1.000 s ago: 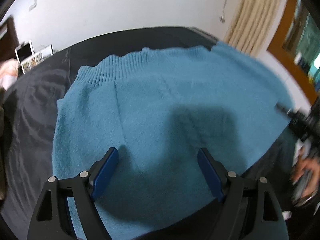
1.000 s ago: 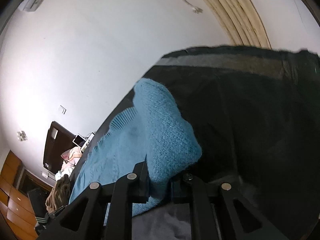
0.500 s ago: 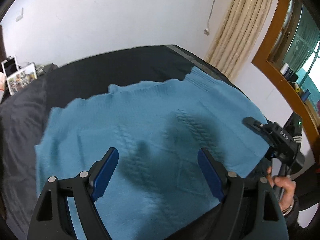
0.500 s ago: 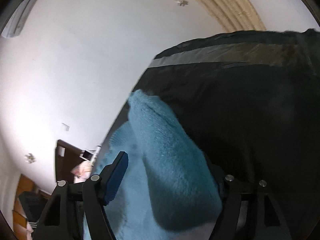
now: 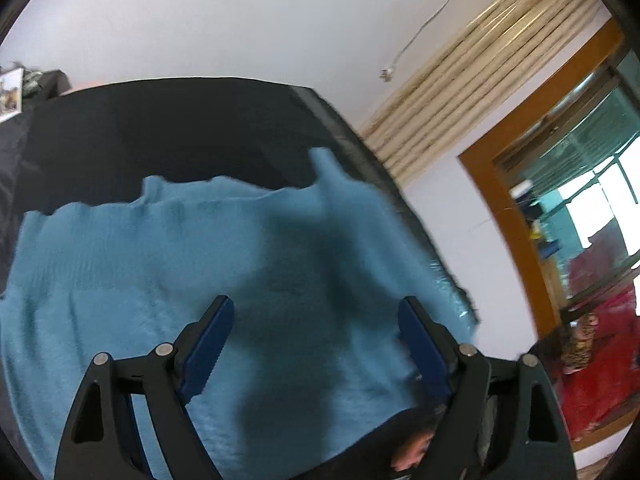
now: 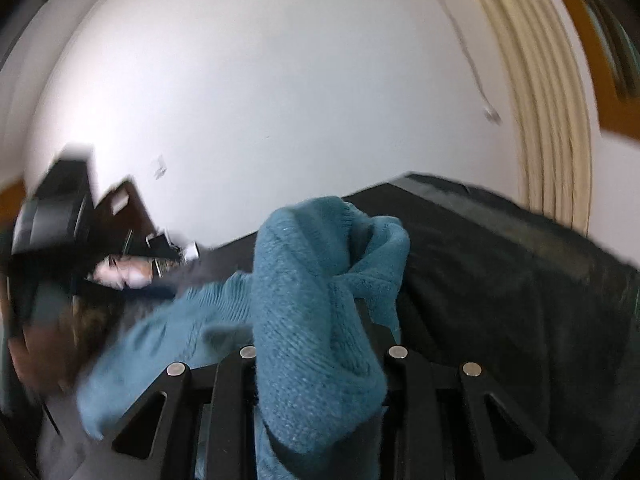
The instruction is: Fold clothes
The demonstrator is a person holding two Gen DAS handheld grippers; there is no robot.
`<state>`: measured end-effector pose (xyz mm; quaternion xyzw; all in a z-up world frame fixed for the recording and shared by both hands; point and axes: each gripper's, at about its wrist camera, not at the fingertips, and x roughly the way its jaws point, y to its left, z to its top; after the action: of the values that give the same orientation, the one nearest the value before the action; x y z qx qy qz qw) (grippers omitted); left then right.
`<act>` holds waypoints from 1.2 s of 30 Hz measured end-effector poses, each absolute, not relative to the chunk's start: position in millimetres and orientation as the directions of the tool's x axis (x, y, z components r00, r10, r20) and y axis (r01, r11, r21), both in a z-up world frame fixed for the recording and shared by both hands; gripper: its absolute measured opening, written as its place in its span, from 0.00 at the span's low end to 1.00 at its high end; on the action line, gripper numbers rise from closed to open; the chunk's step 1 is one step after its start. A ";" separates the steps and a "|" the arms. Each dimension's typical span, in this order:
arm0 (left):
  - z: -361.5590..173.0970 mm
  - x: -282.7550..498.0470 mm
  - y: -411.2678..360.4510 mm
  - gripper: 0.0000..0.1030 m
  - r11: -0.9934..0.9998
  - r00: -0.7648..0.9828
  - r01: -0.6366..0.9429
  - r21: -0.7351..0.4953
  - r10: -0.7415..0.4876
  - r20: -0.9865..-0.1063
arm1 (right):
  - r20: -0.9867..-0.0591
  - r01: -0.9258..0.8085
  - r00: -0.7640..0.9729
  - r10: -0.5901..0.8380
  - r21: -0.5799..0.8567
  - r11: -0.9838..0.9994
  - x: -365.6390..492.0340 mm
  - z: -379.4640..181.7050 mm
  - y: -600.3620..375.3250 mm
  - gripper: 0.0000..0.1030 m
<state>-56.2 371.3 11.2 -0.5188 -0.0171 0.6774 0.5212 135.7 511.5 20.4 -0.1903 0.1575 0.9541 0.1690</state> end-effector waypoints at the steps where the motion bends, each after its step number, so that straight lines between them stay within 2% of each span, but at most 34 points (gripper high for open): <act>1: 12.0 -56.4 377.5 0.87 -0.437 0.107 -0.692 -0.575 0.725 -0.680 | -0.412 -0.375 -0.871 0.269 0.201 -0.905 133.3 19.9 500.3 0.28; 8: -6.2 -58.5 435.6 0.88 -0.421 0.217 -0.696 -0.581 0.649 -0.730 | -0.420 -0.355 -0.860 0.290 0.085 -0.931 131.0 16.7 469.1 0.28; 13: -15.8 -55.6 472.0 0.88 -0.424 0.268 -0.685 -0.592 0.609 -0.746 | -0.424 -0.362 -0.857 0.293 0.091 -0.928 129.5 17.1 473.7 0.28; 22: -25.7 -40.6 539.3 0.87 -0.416 0.232 -0.806 -0.422 0.433 -0.871 | -0.426 -0.325 -0.857 0.291 0.007 -0.946 122.2 17.3 458.0 0.28; 23: -25.9 -39.1 540.4 0.75 -0.411 0.217 -0.819 -0.400 0.425 -0.879 | -0.428 -0.322 -0.856 0.289 0.003 -0.947 121.8 17.0 458.0 0.28; 24: -26.5 -38.4 539.6 0.43 -0.408 0.195 -0.833 -0.374 0.415 -0.889 | -0.430 -0.318 -0.856 0.287 0.000 -0.948 121.4 16.8 458.0 0.28; 25: -27.3 -38.2 537.7 0.32 -0.406 0.171 -0.847 -0.343 0.403 -0.899 | -0.431 -0.322 -0.854 0.290 0.001 -0.947 121.4 16.5 459.5 0.28; 27: -28.9 -39.9 534.7 0.26 -0.404 0.156 -0.853 -0.330 0.406 -0.900 | -0.432 -0.335 -0.852 0.294 0.019 -0.942 122.6 16.1 465.3 0.28; 29: -27.6 -39.7 531.3 0.24 -0.399 0.144 -0.858 -0.324 0.417 -0.897 | -0.433 -0.343 -0.854 0.289 0.051 -0.938 125.0 15.9 471.6 0.30; 31: -25.0 -41.5 526.2 0.23 -0.401 0.132 -0.859 -0.319 0.430 -0.893 | -0.445 -0.365 -0.844 0.299 0.069 -0.928 127.3 14.7 475.2 0.60; 32: -22.8 -43.3 523.1 0.23 -0.401 0.130 -0.857 -0.323 0.438 -0.890 | -0.452 -0.377 -0.838 0.305 0.077 -0.923 128.6 14.0 476.7 0.93; 33: -19.5 -44.6 520.1 0.23 -0.400 0.130 -0.856 -0.328 0.447 -0.885 | -0.448 -0.394 -0.835 0.319 0.083 -0.915 132.9 14.4 477.3 0.99; 36: -10.4 -52.7 510.3 0.23 -0.415 0.131 -0.841 -0.348 0.468 -0.874 | -0.435 -0.429 -0.828 0.355 0.081 -0.900 146.0 15.8 474.7 0.99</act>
<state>-52.7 510.3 -10.4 -0.5494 0.1699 0.6368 0.5136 146.1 474.7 15.8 -0.2094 0.0878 0.9519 0.2059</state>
